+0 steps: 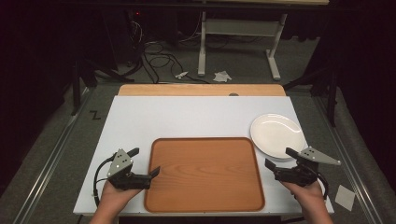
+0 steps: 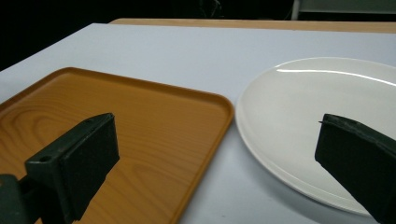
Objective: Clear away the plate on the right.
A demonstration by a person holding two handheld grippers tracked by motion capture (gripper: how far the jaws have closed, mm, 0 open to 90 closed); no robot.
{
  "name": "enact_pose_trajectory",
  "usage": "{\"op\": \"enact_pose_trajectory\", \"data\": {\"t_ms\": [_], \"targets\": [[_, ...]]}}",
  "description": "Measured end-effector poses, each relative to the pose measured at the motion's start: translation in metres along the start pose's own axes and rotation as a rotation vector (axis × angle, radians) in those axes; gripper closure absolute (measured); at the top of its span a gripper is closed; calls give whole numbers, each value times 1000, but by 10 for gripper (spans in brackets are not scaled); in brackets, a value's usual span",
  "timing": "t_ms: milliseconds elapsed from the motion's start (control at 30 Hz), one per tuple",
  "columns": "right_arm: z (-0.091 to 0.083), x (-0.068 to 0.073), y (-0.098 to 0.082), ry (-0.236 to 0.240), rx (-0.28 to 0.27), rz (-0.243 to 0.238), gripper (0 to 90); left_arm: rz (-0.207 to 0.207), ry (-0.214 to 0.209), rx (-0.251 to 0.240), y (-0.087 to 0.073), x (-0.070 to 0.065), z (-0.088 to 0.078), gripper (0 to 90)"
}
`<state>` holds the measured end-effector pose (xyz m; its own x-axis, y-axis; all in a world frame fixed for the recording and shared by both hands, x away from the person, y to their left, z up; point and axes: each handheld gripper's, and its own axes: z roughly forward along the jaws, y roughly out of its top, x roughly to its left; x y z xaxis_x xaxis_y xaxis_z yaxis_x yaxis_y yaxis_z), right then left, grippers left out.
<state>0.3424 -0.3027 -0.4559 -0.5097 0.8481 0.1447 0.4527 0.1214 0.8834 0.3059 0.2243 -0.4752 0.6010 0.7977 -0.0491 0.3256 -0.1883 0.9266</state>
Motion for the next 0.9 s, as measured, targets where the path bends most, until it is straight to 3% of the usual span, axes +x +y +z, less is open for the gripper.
{"op": "enact_pose_trajectory", "data": {"t_ms": [233,400,533,700,900], "targets": [[-14,-21,-2,-66,-13,5,8,-7,-5,-8,1,1,1,3],[-30,-42,-9,-110,-21,43,8,-15,-6,-10,1,2,1,2],[-37,-51,-11,-133,-34,77,8,-18,-5,-7,1,2,2,3],[-33,-46,-9,-125,-29,64,8,-18,-9,-1,0,3,3,4],[-22,-26,9,-102,-13,14,8,-26,-5,-13,0,4,2,8]]}}
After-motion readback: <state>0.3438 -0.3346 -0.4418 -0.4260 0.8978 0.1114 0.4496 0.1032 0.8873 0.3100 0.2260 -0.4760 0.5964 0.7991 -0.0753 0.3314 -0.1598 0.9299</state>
